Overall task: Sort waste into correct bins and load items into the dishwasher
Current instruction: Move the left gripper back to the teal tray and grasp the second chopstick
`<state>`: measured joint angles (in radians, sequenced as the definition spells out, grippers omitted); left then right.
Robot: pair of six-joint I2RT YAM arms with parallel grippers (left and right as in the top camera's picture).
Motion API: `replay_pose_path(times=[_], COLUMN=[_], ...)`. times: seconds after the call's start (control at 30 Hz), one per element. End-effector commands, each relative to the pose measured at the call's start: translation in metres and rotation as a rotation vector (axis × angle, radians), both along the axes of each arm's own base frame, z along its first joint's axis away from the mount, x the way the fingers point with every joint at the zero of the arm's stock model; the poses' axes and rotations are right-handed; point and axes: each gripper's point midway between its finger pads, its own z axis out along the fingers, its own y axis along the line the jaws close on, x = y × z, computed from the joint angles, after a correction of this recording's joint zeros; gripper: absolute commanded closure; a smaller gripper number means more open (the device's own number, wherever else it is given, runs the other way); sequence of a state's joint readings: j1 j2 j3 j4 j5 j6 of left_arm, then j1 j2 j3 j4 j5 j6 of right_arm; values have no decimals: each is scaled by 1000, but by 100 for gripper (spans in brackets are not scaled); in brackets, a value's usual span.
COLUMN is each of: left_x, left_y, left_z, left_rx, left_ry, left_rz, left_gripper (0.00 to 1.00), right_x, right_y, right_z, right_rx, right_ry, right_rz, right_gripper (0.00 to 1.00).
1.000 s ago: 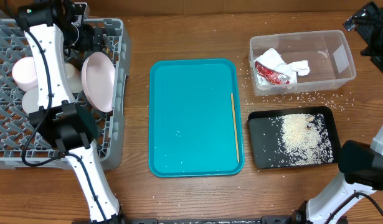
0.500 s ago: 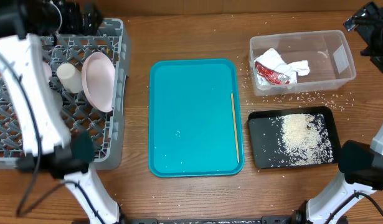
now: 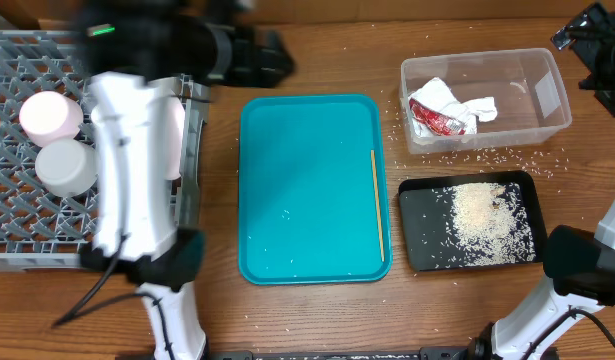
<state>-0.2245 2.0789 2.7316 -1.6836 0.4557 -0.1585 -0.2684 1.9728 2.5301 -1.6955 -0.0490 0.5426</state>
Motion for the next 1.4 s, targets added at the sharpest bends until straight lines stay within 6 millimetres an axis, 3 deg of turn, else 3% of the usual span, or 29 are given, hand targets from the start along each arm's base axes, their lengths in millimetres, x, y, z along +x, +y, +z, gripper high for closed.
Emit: replay_pose_path(times=[0.0,0.27,0.47,0.57,0.7,0.87,1.37], left_x=[5,-6,-26,-34,-39,-32,-21], left_y=[-26,-100,-155,-168,-169,-162,-160], left_z=[-52,-157,-226,-266,-297,-310,-322], left_rx=[174,350,342,391,446,493,513], left_ry=[134,336,491,550,590,569,529], left_rz=[158,192,90,103,119,154,206], left_gripper=[18,27,29,37,42,41,44], right_x=[1,1,1,1,0,1,1], right_y=[0,0,0,0,0,0,0], right_z=[3,3,3,3,3,3,3], right_rx=[2,2,2,2,2,2,2], right_ry=[-12,-12,-12,-12,-12,-12,-12], right_rz=[1,1,1,1,1,1,1], right_gripper=[0,0,0,0,0,0,0])
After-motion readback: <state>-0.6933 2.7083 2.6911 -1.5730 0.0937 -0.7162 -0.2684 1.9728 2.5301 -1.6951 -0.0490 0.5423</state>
